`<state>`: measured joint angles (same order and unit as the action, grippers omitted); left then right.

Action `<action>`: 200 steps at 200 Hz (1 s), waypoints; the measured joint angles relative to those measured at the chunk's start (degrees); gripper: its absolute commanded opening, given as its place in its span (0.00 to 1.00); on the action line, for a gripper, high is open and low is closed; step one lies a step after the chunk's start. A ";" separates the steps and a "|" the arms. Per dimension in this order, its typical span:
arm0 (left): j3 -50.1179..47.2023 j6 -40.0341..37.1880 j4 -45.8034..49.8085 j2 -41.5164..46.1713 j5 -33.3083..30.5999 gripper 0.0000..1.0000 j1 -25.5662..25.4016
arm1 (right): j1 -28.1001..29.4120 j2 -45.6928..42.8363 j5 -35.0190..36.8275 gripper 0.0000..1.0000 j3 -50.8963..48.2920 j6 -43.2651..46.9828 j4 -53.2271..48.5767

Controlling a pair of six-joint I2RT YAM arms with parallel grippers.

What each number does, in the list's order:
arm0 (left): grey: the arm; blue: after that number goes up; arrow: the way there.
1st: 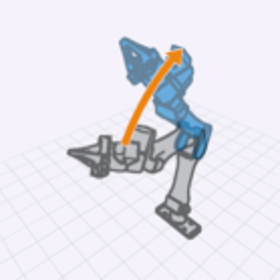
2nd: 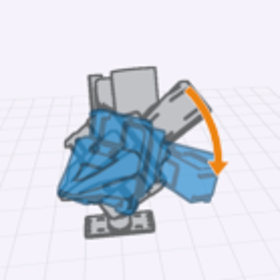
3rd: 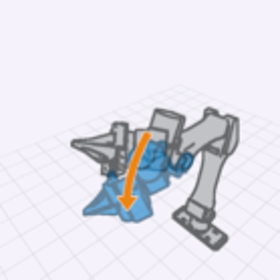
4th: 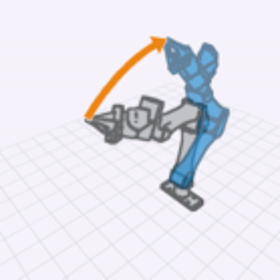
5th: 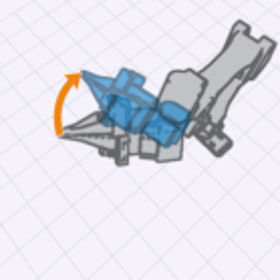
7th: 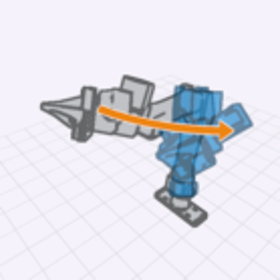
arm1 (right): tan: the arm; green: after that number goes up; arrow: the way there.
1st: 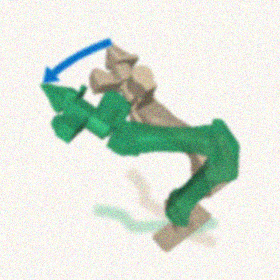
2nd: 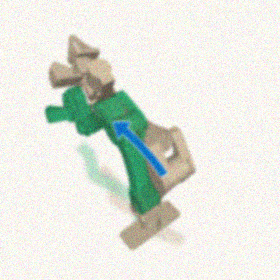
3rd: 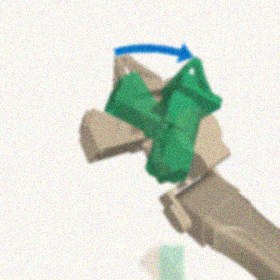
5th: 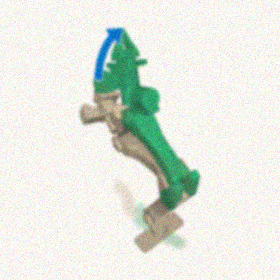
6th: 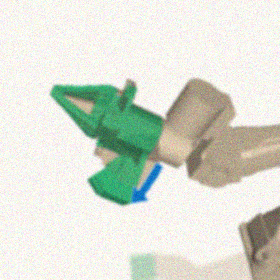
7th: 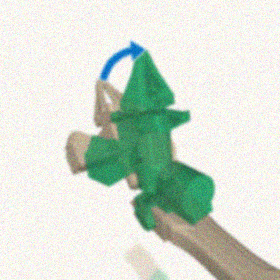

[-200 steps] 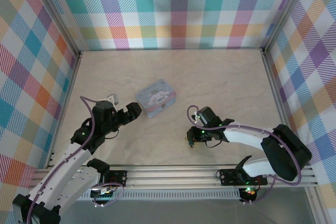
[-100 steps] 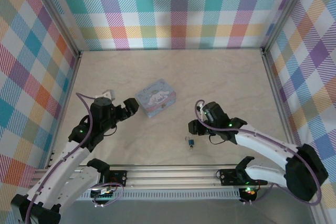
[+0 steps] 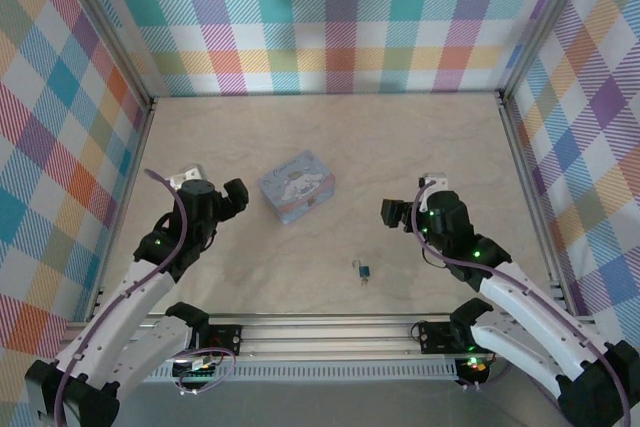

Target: Unlock the padlock with the key

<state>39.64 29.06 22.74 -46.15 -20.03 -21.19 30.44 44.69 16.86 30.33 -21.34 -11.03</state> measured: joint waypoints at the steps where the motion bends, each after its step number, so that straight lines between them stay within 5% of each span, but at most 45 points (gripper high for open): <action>1: -0.02 -0.07 -0.04 -0.04 -0.09 1.00 0.02 | -0.17 -0.02 0.02 1.00 -0.07 0.09 0.09; 102: -6.84 -13.18 -20.31 -11.45 -10.78 1.00 3.78 | -21.49 11.15 -0.13 1.00 -10.23 13.35 21.00; 200: -10.73 -20.85 -35.15 -21.99 -5.55 1.00 8.22 | -26.82 32.76 -14.84 1.00 -11.82 20.90 50.77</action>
<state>28.91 8.21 -12.40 -68.14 -25.58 -12.97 3.62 77.45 2.02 18.50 -0.45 39.75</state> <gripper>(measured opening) 0.997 0.996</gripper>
